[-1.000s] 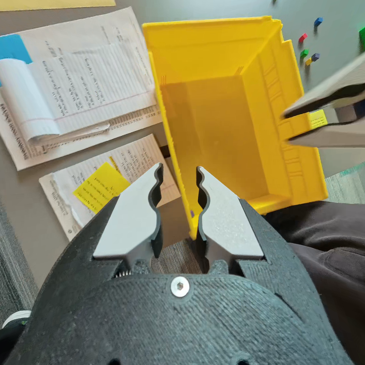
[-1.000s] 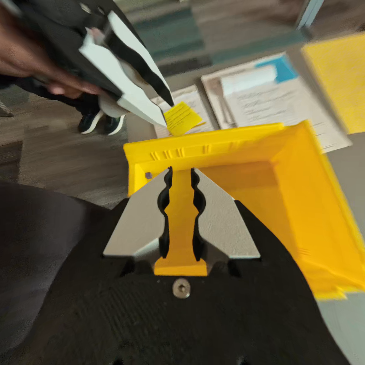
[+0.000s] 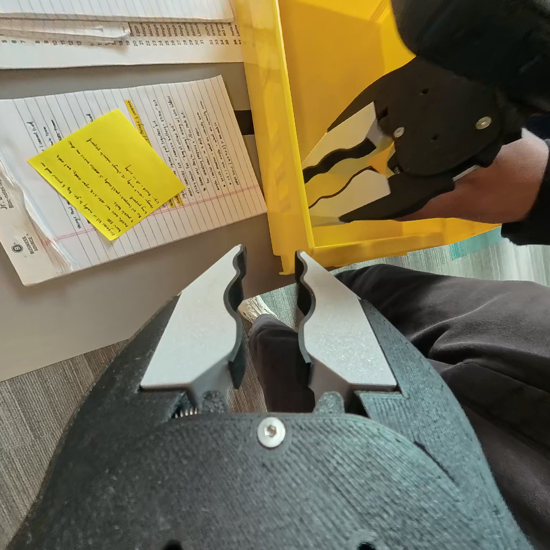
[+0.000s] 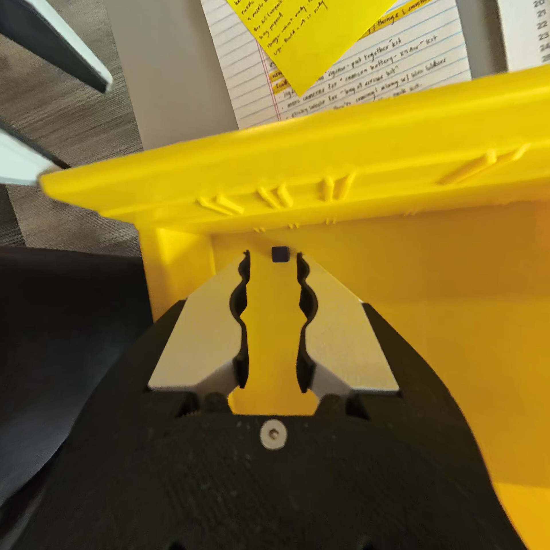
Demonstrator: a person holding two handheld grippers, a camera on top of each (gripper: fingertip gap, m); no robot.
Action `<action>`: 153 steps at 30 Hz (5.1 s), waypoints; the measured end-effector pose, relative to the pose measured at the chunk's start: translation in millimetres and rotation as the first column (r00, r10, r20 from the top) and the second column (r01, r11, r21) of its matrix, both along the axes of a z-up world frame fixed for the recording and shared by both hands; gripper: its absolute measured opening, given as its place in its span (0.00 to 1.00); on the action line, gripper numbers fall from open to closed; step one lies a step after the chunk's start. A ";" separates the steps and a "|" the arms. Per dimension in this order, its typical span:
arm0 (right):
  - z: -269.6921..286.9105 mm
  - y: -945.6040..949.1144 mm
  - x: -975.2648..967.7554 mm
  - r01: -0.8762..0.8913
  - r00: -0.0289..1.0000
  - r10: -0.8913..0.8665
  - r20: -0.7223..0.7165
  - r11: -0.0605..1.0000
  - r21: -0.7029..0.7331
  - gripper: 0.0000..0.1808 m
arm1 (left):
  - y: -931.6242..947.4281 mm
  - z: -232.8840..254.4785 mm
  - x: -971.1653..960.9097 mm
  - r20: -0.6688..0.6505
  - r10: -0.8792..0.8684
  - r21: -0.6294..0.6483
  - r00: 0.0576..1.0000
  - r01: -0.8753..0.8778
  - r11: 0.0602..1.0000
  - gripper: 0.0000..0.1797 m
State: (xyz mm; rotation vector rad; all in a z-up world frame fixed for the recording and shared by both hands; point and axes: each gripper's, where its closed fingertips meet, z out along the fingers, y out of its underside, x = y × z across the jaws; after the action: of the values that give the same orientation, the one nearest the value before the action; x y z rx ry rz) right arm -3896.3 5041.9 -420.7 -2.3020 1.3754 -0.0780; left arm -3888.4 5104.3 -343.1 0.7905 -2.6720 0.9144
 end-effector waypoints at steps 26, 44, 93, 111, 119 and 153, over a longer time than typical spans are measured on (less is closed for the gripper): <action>211.1 -183.6 -139.1 0.653 0.672 -0.631 0.389 0.752 0.091 0.05 | -219.0 145.5 -86.1 0.214 -0.390 -0.409 0.896 0.444 0.797 0.19; 186.6 -295.4 -255.3 0.690 0.526 -0.731 0.435 0.666 0.284 0.05 | -288.2 105.4 -160.1 0.172 -0.367 -0.217 0.914 0.398 0.891 0.24; 62.6 -382.7 -201.3 0.584 0.780 -0.592 0.201 0.805 0.106 0.05 | -463.3 -81.3 -132.4 0.084 -0.384 0.152 0.919 0.369 0.917 0.09; 65.6 -375.7 -197.6 0.592 0.774 -0.599 0.203 0.800 0.104 0.05 | -452.9 -75.0 -102.9 0.181 -0.306 0.175 0.935 0.276 0.945 0.03; 69.5 -373.8 -196.8 0.603 0.761 -0.612 0.216 0.790 0.112 0.05 | -455.1 -56.6 -106.3 0.156 -0.269 0.122 0.951 0.251 0.960 0.05; 79.6 -381.9 -203.8 0.644 0.711 -0.654 0.258 0.753 0.135 0.05 | -446.7 -44.2 -125.1 0.093 -0.302 0.065 0.949 0.297 0.953 0.10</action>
State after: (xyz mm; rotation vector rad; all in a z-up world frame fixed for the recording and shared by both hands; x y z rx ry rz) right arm -4100.1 4660.0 -341.1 -1.5737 1.9290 -0.5861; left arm -4013.6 4657.6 -387.4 0.3371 -2.8072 0.8322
